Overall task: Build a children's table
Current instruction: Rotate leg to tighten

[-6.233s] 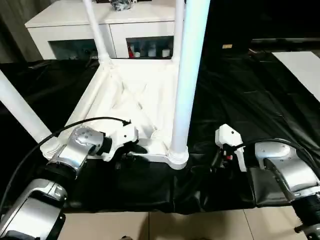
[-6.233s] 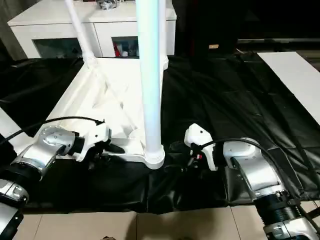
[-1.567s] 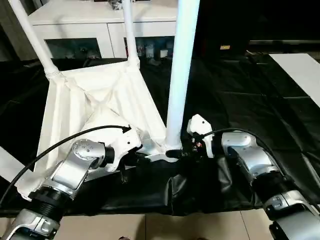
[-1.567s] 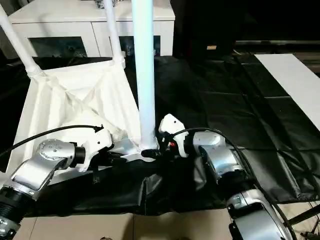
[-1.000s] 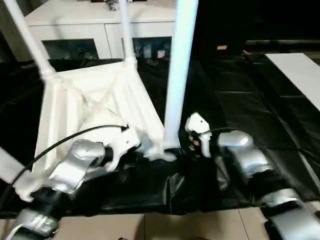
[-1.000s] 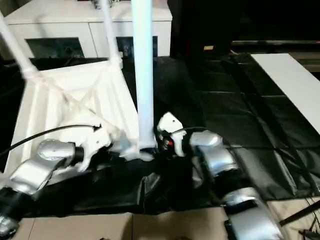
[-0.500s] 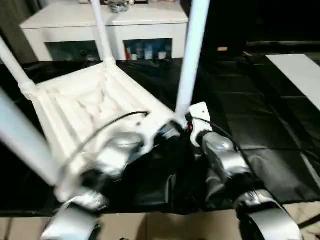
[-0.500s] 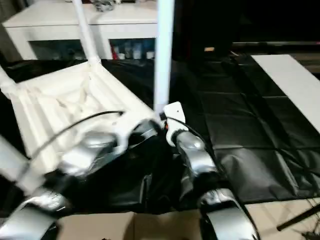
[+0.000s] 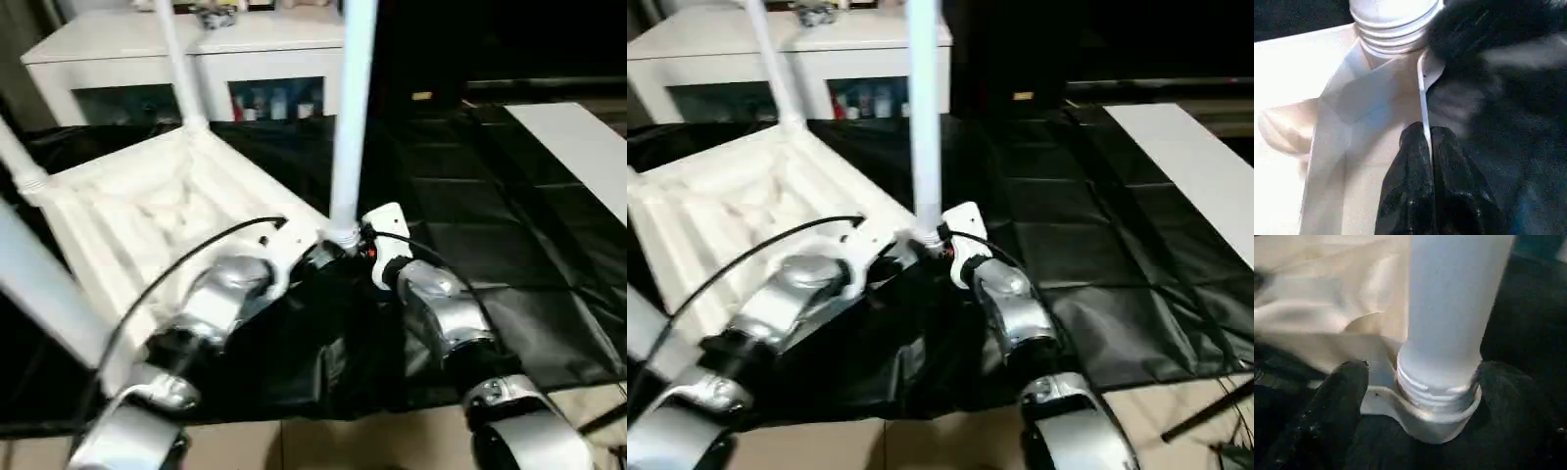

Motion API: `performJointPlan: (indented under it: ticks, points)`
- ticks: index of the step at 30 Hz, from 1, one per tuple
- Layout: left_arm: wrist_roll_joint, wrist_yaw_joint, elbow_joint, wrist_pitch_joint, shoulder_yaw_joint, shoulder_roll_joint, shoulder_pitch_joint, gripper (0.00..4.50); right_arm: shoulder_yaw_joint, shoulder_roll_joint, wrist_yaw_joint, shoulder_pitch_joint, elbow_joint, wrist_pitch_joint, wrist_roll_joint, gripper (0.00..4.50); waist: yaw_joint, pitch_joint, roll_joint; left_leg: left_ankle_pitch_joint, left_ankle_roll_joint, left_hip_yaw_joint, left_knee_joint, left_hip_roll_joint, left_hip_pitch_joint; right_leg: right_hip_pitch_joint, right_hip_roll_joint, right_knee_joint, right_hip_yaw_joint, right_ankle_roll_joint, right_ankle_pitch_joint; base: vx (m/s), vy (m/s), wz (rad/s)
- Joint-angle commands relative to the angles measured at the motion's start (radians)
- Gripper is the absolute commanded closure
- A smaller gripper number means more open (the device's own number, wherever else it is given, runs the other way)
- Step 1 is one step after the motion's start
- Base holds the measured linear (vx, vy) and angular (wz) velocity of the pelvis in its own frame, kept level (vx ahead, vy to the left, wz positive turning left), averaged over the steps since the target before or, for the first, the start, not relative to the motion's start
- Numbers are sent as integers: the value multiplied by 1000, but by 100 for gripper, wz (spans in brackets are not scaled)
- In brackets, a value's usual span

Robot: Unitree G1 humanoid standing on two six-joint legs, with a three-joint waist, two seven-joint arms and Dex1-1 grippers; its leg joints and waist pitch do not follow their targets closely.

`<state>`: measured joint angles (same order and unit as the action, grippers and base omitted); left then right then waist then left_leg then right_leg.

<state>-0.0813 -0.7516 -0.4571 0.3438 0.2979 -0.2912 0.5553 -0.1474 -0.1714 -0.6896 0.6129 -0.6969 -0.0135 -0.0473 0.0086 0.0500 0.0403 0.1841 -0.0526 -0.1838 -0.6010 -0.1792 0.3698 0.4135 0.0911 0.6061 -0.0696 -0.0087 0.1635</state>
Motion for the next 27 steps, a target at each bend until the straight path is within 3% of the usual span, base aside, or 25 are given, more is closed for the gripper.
performJointPlan:
  ticks: [1,5,6,8,10,15,19,27]
  points:
    - [9,-137,53,-53,77,-52,-52,450,-59,-39,-163,-34,76,38,-1,68,14,-69,-12,242,88,17,68,-42,0,-54,52,-77,40,-224,259,0,0,0]
    - [73,-268,148,-74,86,-115,-101,450,-83,-97,-280,-65,132,38,-22,68,26,-68,-12,232,91,16,69,-44,-1,-56,52,-71,41,-243,239,0,0,0]
    - [95,-338,203,-72,83,-169,-126,450,-90,-138,-366,-86,178,16,-55,68,34,-68,-10,242,89,14,71,-48,-10,-50,51,-71,42,-251,244,0,0,0]
    - [98,-344,207,-73,82,-173,-128,450,-91,-142,-374,-87,182,14,-57,68,39,-64,-8,248,84,12,73,-50,-9,-45,46,-70,43,-251,243,0,0,0]
    - [130,-400,253,-60,62,-206,-152,450,-102,-175,-450,-100,213,-6,-76,68,48,-60,-14,285,67,10,77,-51,-15,-42,47,-73,47,-238,291,0,0,0]
    - [152,-431,285,-47,59,-237,-167,450,-110,-187,-484,-102,214,-1,-65,68,44,-58,-17,309,37,13,82,-49,-11,-43,50,-77,50,-207,351,0,0,0]
    - [149,-430,281,-54,55,-239,-167,450,-119,-184,-479,-87,192,6,-50,68,43,-59,-20,285,38,12,80,-47,-10,-43,52,-78,51,-202,345,0,0,0]
    - [143,-422,283,-52,52,-234,-166,450,-122,-186,-493,-83,190,-9,-50,148,44,-60,-22,277,43,11,78,-47,-9,-44,50,-77,50,-208,328,0,0,0]
